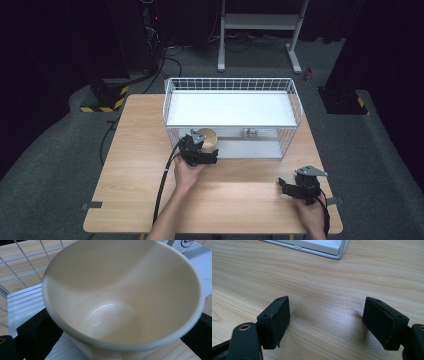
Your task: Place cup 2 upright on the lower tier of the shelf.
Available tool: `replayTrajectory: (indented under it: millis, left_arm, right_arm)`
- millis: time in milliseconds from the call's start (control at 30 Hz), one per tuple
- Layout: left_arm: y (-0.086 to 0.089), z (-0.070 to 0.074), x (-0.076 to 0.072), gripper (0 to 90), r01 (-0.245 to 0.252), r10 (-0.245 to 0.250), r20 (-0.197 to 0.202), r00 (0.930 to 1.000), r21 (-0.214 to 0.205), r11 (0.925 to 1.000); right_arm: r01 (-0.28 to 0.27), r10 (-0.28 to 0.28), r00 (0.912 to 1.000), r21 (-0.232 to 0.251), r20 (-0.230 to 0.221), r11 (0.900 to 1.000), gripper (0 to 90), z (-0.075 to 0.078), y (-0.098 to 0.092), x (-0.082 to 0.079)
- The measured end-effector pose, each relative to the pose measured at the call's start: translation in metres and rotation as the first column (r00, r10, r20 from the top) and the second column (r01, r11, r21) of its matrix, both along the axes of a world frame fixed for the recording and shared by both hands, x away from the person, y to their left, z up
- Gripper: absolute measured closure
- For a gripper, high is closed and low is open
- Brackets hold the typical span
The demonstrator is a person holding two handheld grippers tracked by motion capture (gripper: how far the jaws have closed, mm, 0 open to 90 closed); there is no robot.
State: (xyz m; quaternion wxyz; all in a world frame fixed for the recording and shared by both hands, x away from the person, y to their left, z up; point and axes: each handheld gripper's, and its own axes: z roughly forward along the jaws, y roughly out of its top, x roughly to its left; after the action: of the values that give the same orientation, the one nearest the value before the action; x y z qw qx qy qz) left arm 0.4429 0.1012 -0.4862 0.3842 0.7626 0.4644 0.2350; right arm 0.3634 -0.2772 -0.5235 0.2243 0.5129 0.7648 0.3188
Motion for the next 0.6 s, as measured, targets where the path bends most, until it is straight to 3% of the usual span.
replayTrajectory:
  millis: [400, 600]
  left_arm:
    - [0.009, 0.002, -0.010, 0.5, 0.011, -0.011, -0.007, 0.9999, -0.016, 0.9998]
    - [0.014, 0.000, -0.017, 4.6, 0.002, -0.002, -0.005, 1.0000, -0.005, 1.0000]
  right_arm:
    - [0.000, 0.000, 1.0000, 0.000, 0.000, 1.0000, 22.0, 0.000, 0.000, 0.000]
    - [0.000, 0.000, 1.0000, 0.001, 0.000, 1.0000, 22.0, 0.000, 0.000, 0.000]
